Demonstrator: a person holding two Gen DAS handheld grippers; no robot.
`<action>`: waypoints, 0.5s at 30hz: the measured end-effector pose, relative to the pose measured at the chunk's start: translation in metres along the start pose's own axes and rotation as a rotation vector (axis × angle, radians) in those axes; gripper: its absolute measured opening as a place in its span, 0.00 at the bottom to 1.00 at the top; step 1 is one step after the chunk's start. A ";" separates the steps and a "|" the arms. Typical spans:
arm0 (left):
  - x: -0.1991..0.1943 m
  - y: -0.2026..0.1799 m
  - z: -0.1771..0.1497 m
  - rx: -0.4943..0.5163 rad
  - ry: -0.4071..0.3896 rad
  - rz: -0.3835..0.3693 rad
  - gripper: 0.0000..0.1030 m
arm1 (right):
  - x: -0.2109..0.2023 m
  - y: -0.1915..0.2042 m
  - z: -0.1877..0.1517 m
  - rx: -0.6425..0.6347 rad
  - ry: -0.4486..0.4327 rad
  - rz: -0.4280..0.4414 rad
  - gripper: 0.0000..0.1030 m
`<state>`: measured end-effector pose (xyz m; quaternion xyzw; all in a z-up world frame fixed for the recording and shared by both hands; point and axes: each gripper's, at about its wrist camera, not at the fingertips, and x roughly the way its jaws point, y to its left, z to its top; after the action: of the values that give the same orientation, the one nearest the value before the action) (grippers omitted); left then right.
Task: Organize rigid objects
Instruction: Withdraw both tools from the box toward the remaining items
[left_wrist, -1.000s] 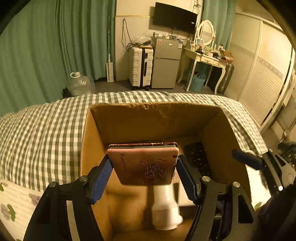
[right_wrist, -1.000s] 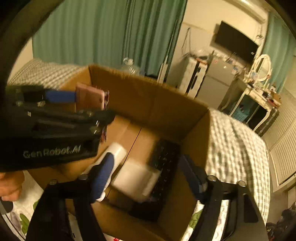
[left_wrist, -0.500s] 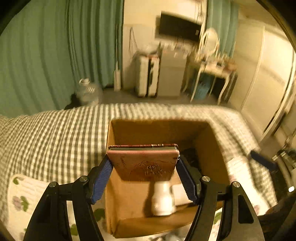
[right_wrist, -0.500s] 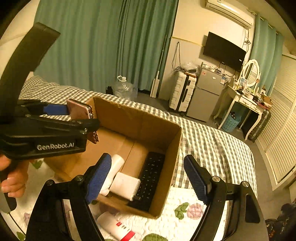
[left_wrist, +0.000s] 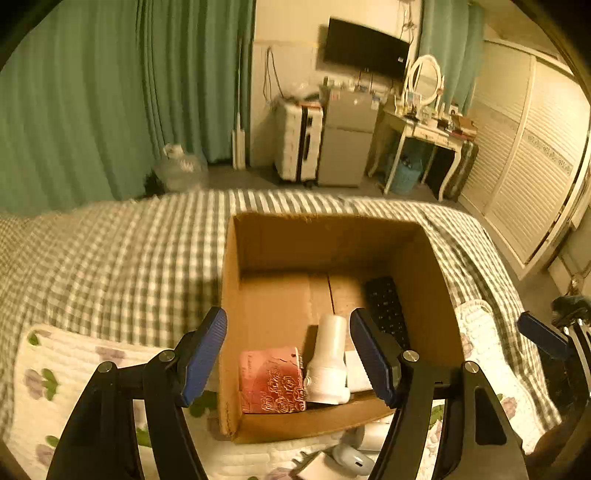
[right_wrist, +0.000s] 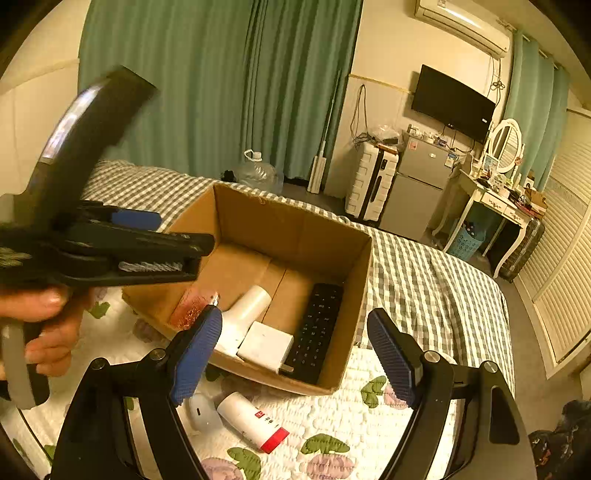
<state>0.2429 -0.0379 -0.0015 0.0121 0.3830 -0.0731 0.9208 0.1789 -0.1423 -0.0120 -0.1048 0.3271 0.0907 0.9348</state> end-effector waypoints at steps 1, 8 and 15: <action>-0.007 -0.002 -0.001 0.008 -0.015 0.014 0.70 | -0.003 -0.001 0.000 0.002 -0.003 -0.002 0.79; -0.071 -0.001 -0.009 0.000 -0.161 0.027 0.70 | -0.029 -0.014 0.003 0.051 -0.048 -0.012 0.79; -0.126 0.021 -0.024 -0.084 -0.265 -0.009 0.70 | -0.078 -0.014 -0.005 0.063 -0.120 -0.017 0.79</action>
<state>0.1410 0.0005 0.0698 -0.0379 0.2608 -0.0618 0.9627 0.1194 -0.1652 0.0349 -0.0724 0.2722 0.0783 0.9563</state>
